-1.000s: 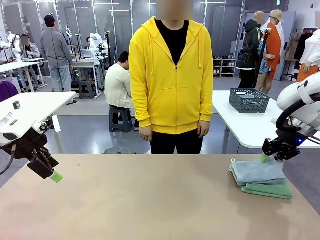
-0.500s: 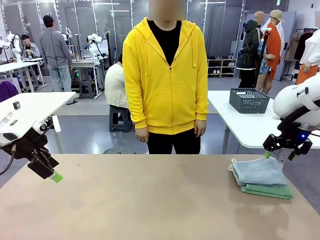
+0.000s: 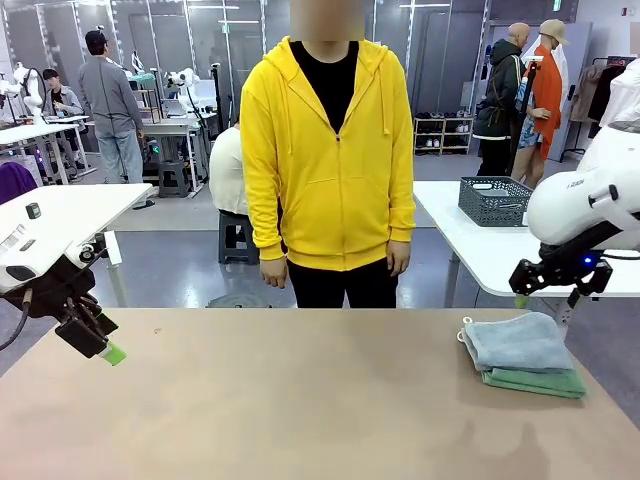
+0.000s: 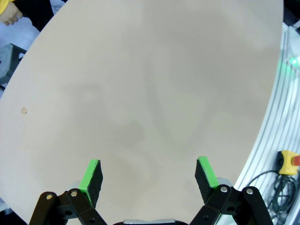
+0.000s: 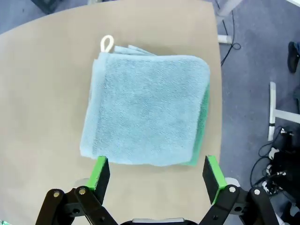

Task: Fold the towels and place them in the basket.
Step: Stack the folded Towel with hook on the right side of the table.

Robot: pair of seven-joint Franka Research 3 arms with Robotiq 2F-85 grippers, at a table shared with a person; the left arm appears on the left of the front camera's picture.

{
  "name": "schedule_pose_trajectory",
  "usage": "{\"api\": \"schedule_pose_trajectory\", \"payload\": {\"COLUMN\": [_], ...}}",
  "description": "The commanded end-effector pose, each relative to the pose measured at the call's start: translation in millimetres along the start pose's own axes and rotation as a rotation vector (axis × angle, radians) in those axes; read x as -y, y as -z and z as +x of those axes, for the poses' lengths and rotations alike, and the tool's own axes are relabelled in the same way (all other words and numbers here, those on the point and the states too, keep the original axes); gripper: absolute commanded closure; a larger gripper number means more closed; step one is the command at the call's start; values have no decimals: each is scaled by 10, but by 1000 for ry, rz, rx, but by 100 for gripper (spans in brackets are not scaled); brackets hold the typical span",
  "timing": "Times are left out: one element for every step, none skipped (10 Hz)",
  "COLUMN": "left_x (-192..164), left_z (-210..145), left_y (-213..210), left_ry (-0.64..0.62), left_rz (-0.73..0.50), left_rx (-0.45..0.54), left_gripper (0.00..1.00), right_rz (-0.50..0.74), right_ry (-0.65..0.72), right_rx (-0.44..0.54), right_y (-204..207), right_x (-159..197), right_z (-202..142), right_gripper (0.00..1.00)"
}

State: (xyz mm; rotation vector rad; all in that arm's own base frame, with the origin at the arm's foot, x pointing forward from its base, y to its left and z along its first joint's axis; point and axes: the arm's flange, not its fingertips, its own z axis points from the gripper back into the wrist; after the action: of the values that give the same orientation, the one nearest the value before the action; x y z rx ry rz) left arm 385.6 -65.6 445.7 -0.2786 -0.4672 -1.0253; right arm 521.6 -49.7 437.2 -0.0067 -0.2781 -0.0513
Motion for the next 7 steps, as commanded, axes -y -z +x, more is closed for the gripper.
{"api": "schedule_pose_trajectory", "payload": {"left_x": [6,6,6,6,6,6,6], "left_z": [21,21,21,21,21,21,21], "left_y": [14,14,14,14,14,14,14], "left_ry": [-10,-10,-10,-10,-10,-10,-10], "left_rz": [3,3,3,3,3,3,3], "left_rx": [-7,-7,-7,-7,-7,-7,-7], "left_gripper": [0,0,0,0,0,0,0], "right_rz": [-1,-1,-1,-1,-1,-1,-1], "right_ry": [5,5,5,5,5,5,5], "right_rx": [-12,-12,-12,-12,-12,-12,-12], "right_y": [-36,-36,-36,-36,-36,-36,-36], "right_x": [90,90,90,90,90,90,90], "right_z": [2,2,2,2,2,2,2], "right_gripper": [0,0,0,0,0,0,0]}}
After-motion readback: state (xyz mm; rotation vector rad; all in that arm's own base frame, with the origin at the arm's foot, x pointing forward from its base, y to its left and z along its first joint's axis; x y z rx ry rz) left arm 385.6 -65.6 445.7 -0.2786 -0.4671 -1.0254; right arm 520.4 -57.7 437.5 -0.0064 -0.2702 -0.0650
